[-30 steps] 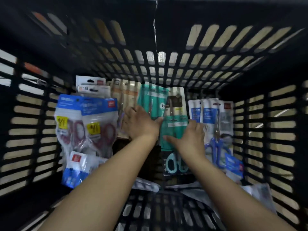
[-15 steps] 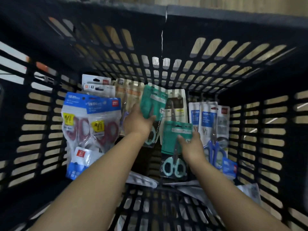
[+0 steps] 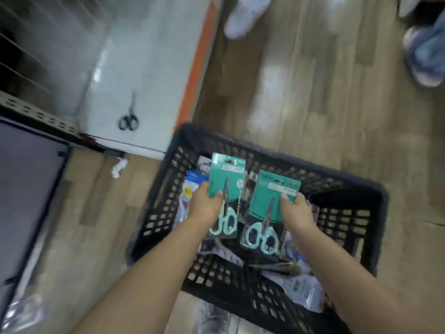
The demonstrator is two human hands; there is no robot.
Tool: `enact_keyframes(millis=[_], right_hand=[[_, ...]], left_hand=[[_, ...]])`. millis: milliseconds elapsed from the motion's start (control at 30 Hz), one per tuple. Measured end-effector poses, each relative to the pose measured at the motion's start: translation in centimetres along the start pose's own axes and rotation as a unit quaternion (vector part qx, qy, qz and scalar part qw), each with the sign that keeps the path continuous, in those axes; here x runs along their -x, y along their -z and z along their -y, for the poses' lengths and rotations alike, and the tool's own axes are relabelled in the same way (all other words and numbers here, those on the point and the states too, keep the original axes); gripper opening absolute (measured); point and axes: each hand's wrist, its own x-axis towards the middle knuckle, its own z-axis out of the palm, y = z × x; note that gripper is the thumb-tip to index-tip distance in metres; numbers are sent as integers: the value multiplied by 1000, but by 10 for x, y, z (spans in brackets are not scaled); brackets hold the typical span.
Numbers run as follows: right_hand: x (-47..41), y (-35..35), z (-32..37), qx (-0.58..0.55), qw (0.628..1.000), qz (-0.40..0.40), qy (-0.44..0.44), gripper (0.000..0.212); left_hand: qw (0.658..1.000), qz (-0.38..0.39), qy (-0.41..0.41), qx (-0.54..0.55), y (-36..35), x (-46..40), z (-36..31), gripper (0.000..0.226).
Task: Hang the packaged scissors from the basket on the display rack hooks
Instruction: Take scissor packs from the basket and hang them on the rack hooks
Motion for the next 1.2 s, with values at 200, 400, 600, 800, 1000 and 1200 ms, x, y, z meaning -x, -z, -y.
enact_keyframes(millis=[200, 400, 600, 800, 1000, 1200], right_hand=[[158, 41, 190, -28, 984, 57, 167, 25], [366, 81, 369, -77, 900, 196, 382, 12], [579, 85, 425, -2, 817, 235, 526, 20], [676, 33, 351, 53, 784, 312, 534, 22], [688, -39, 260, 178, 770, 366, 492, 19], [695, -81, 229, 240, 786, 350, 448, 22]], left_hand=[[985, -73, -22, 156, 154, 136, -140, 21], [927, -175, -112, 314, 314, 287, -239, 28], [846, -267, -200, 416, 432, 483, -245, 16], [776, -392, -158, 468, 466, 572, -129, 12], [738, -413, -42, 532, 448, 575, -11, 17], [724, -399, -4, 563, 445, 580, 23, 19]])
